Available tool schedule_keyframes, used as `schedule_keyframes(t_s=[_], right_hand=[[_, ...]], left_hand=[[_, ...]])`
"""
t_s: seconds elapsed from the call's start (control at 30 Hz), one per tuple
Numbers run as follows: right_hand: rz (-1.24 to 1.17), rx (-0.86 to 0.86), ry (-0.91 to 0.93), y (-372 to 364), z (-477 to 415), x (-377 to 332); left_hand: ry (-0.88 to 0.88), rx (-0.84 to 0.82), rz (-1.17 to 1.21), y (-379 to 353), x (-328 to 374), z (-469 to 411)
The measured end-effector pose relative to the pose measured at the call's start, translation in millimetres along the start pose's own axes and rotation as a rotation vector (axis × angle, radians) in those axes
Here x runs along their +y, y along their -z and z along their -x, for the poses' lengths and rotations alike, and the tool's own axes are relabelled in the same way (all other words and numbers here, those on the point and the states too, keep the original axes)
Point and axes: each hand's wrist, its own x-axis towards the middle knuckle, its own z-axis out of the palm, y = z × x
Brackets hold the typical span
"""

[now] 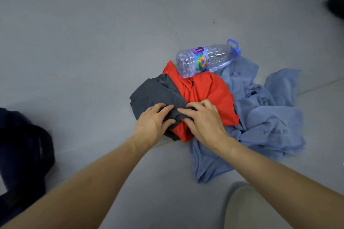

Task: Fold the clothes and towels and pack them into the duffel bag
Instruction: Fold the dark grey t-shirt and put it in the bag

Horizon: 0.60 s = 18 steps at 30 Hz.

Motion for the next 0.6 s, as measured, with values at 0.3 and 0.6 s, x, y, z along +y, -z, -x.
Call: schedule_keyframes(t_s=[0.3,0.6], right_hand=[[-0.349,-0.063,0.156,124,-45,-103],[-0.705,-0.004,0.137,299,-44,-210]], left_hand=[[0.238,0.419,0.318,161,9,69],[0.18,0.707,0.472,329,60,158]])
